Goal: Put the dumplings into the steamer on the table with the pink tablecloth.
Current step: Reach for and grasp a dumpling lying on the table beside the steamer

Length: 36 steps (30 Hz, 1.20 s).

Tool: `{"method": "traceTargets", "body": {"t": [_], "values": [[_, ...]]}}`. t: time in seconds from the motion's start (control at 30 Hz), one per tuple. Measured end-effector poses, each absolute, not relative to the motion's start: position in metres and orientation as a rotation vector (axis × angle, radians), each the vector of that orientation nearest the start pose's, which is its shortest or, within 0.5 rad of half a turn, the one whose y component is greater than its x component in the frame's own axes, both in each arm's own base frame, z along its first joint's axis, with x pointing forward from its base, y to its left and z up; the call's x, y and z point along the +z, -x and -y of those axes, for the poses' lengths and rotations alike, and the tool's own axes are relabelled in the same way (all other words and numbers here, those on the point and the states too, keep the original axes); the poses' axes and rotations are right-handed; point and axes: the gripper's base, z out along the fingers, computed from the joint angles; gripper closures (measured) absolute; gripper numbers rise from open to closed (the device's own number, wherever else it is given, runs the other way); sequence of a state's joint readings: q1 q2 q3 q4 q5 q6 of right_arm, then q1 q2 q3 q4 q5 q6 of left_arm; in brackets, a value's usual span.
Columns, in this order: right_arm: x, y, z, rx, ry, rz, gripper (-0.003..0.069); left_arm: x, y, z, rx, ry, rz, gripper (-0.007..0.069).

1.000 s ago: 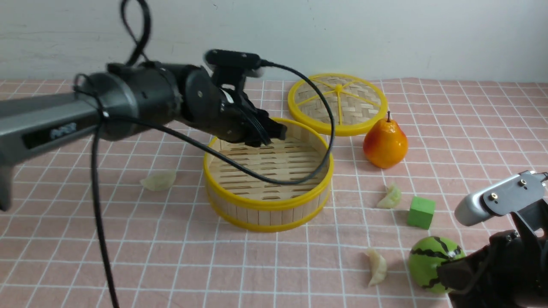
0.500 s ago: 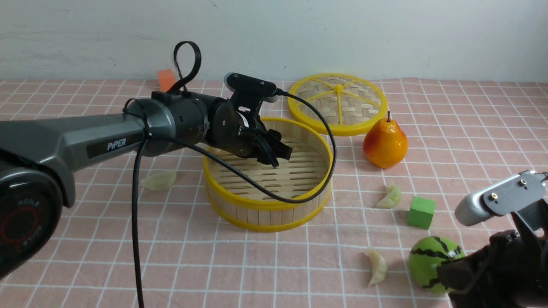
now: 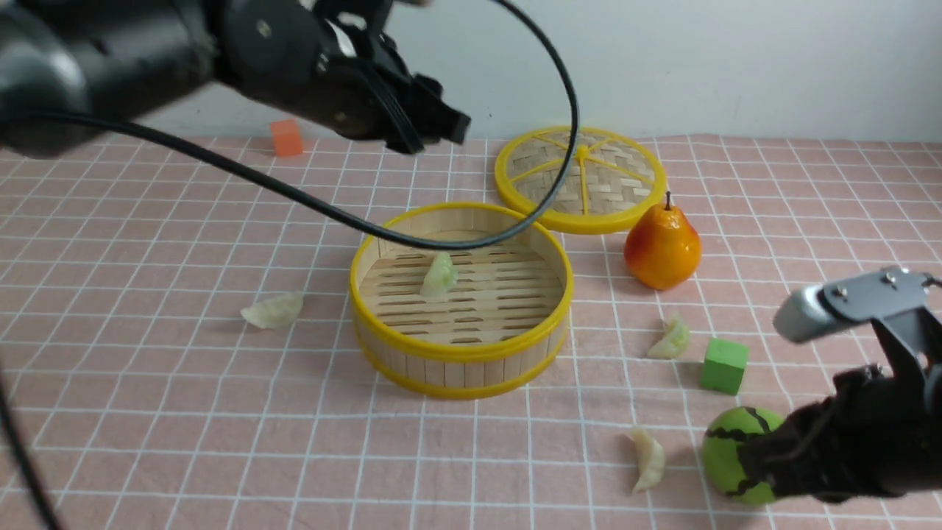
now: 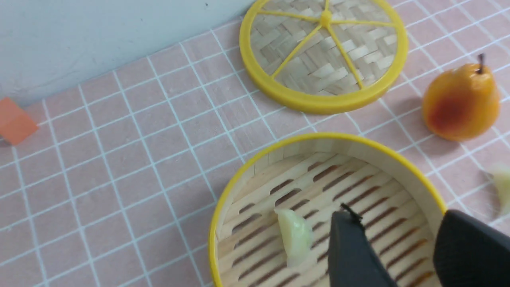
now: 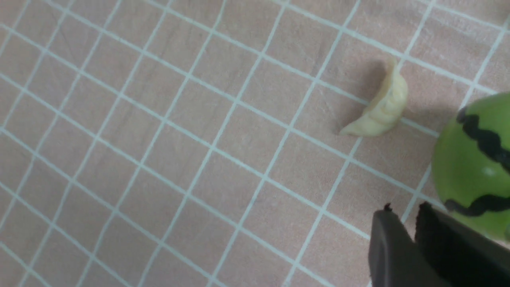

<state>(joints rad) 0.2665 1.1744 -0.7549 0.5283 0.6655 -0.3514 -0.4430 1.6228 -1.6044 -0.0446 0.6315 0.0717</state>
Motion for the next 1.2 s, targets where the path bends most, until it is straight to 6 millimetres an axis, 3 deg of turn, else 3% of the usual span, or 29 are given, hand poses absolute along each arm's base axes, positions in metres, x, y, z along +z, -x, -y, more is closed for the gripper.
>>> {"method": "traceTargets", "body": {"t": [0.07,0.13,0.23,0.27,0.33,0.37,0.4,0.43,0.47,0.6,0.67,0.7,0.77,0.8,0.87,0.93,0.97,1.03,1.2], "values": [[0.275,-0.226,-0.085,0.511,0.306,-2.49,0.0471,0.425,-0.307,0.148,-0.287,-0.492,-2.096,0.0435],[0.281,-0.244,-0.083,0.482,0.256,-2.475,0.0414,0.443,-0.28,0.135,-0.3,-0.461,-2.124,0.0504],[0.278,-0.286,-0.085,0.428,0.205,-2.451,0.0301,0.454,-0.235,0.113,-0.297,-0.426,-2.192,0.063],[0.277,-0.291,-0.086,0.421,0.203,-2.449,0.0289,0.454,-0.229,0.11,-0.295,-0.423,-2.199,0.0638],[0.263,-0.324,-0.091,0.412,0.157,-2.456,0.0237,0.45,-0.193,0.092,-0.279,-0.417,-2.207,0.0638],[0.264,-0.327,-0.092,0.414,0.148,-2.448,0.0235,0.447,-0.194,0.092,-0.276,-0.419,-2.217,0.0638],[0.251,-0.348,-0.095,0.404,0.124,-2.473,0.0221,0.442,-0.169,0.078,-0.259,-0.412,-2.2,0.0638],[0.253,-0.349,-0.095,0.406,0.12,-2.467,0.0221,0.437,-0.167,0.077,-0.251,-0.412,-2.209,0.0638],[0.238,-0.367,-0.096,0.394,0.083,-2.5,0.0218,0.429,-0.143,0.064,-0.243,-0.383,-2.173,0.0638],[0.212,-0.395,-0.095,0.345,0.032,-2.558,0.0219,0.397,-0.109,0.041,-0.217,-0.285,-2.119,0.0638],[0.2,-0.405,-0.094,0.306,0.018,-2.585,0.0221,0.369,-0.099,0.032,-0.161,-0.266,-2.132,0.0638],[0.197,-0.406,-0.094,0.302,0.013,-2.592,0.0221,0.367,-0.098,0.031,-0.153,-0.268,-2.133,0.0638],[0.182,-0.413,-0.093,0.263,0.014,-2.621,0.0225,0.335,-0.088,0.021,-0.067,-0.278,-2.164,0.0638],[0.18,-0.413,-0.093,0.258,0.015,-2.627,0.023,0.331,-0.087,0.019,-0.047,-0.282,-2.167,0.0638],[0.168,-0.413,-0.093,0.245,0.018,-2.667,0.0265,0.311,-0.083,0.014,0.004,-0.3,-2.177,0.0638],[0.167,-0.414,-0.094,0.252,0.011,-2.684,0.0361,0.295,-0.081,0.013,0.027,-0.323,-2.163,0.0638],[0.166,-0.414,-0.094,0.251,0.011,-2.686,0.0361,0.294,-0.081,0.013,0.024,-0.325,-2.153,0.0638],[0.167,-0.414,-0.093,0.247,0.03,-2.686,0.0473,0.288,-0.083,0.014,0.025,-0.347,-2.108,0.0638],[0.174,-0.412,-0.093,0.232,0.112,-2.692,0.0474,0.291,-0.087,0.018,0.001,-0.364,-2.025,0.0638]]}}
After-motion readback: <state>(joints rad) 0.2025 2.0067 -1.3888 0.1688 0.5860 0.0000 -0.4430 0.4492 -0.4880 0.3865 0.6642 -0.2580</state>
